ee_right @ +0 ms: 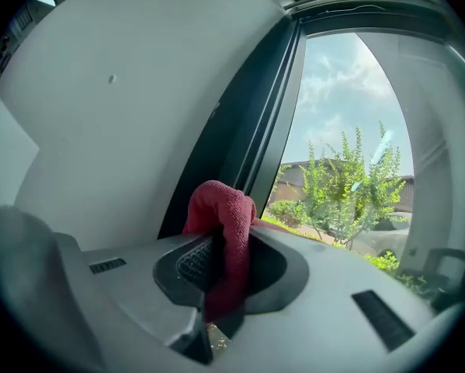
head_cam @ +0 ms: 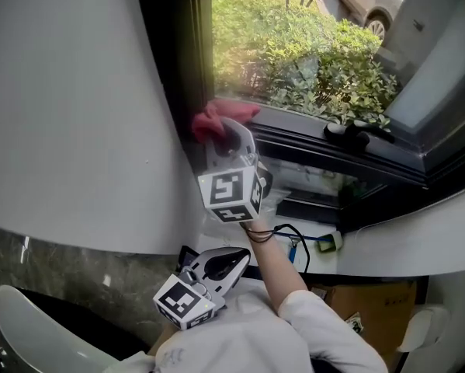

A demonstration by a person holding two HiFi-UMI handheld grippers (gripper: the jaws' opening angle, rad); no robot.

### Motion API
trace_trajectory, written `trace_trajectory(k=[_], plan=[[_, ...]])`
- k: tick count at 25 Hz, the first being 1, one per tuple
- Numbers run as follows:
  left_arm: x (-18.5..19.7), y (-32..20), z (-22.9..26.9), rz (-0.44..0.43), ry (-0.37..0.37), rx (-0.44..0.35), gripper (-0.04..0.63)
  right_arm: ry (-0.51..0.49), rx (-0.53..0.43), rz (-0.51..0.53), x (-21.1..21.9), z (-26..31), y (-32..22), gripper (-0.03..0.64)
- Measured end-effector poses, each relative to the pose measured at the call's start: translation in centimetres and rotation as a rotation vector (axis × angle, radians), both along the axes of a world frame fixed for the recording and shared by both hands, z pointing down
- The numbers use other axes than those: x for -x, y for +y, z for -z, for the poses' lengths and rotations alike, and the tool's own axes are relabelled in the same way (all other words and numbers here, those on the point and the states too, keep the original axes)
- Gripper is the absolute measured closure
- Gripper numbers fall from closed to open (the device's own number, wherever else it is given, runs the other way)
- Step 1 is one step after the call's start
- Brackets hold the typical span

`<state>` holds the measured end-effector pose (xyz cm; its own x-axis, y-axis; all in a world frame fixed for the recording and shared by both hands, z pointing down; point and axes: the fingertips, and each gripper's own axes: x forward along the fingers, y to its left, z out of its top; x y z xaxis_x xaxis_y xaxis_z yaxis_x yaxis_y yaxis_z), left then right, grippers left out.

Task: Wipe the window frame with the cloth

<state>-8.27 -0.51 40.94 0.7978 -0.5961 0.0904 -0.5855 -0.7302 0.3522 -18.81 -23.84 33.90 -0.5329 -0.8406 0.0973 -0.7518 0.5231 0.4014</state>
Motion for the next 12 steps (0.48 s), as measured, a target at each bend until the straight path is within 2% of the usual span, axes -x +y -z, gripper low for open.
trace_trajectory(k=[7, 12], plan=[[-0.14, 0.44, -0.52, -0.004, -0.004, 0.011, 0.586, 0.033, -0.032, -0.029, 0.00, -0.54, 0.18, 0.551], [-0.22, 0.56, -0.66, -0.004, -0.008, 0.018, 0.586, 0.005, -0.011, -0.026, -0.09, -0.48, 0.02, 0.551]])
